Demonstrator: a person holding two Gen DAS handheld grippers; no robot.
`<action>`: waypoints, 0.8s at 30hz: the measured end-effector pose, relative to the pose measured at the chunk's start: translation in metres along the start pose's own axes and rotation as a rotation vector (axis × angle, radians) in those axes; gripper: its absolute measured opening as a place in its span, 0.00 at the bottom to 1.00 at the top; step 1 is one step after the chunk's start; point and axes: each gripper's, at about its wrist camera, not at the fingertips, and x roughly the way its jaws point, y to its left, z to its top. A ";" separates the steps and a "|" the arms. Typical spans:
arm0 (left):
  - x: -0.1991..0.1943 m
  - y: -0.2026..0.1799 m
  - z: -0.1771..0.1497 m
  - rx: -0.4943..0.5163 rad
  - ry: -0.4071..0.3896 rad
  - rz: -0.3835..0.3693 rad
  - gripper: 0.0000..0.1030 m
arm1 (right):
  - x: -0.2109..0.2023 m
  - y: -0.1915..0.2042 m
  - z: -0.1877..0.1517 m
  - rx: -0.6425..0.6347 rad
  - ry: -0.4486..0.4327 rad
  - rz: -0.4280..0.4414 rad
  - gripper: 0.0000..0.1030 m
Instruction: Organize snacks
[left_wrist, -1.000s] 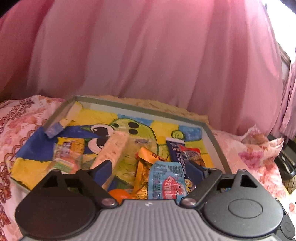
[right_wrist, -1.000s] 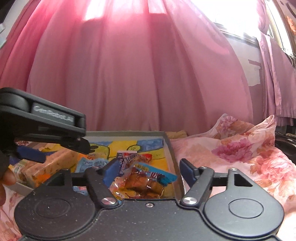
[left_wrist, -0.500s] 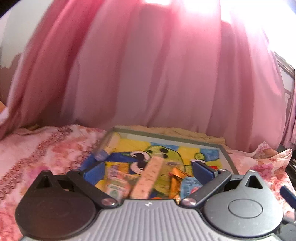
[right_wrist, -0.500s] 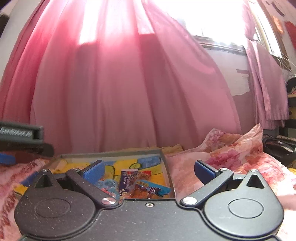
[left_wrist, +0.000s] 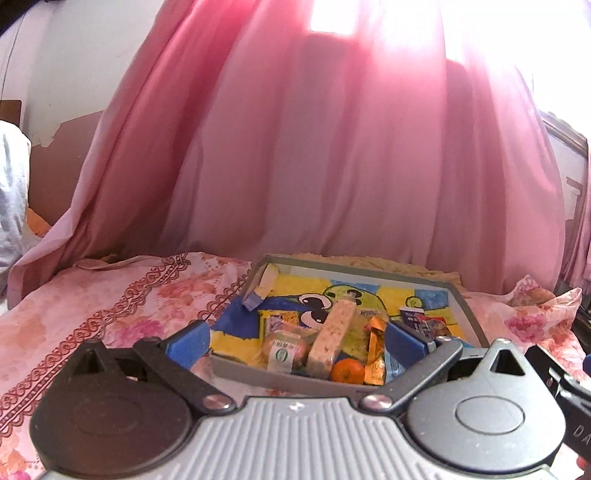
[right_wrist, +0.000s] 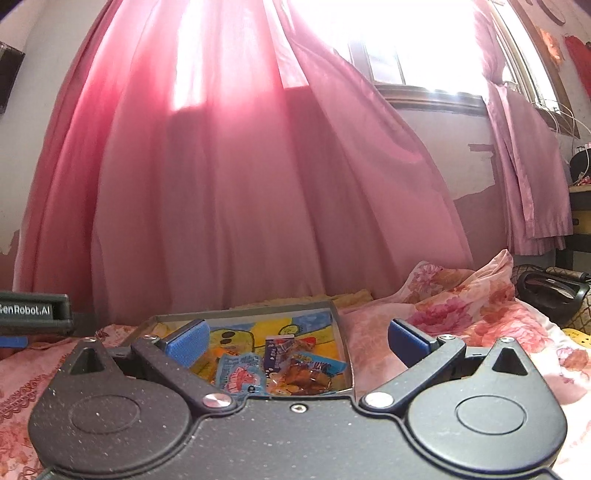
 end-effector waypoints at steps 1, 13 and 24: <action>-0.004 0.000 -0.001 0.005 -0.002 0.001 1.00 | -0.004 0.001 0.000 -0.001 -0.002 0.000 0.99; -0.046 0.014 -0.020 0.031 -0.017 0.014 1.00 | -0.041 0.016 -0.003 -0.047 -0.018 0.036 0.99; -0.075 0.035 -0.035 0.026 -0.056 0.048 1.00 | -0.069 0.031 -0.012 -0.077 -0.010 0.055 0.99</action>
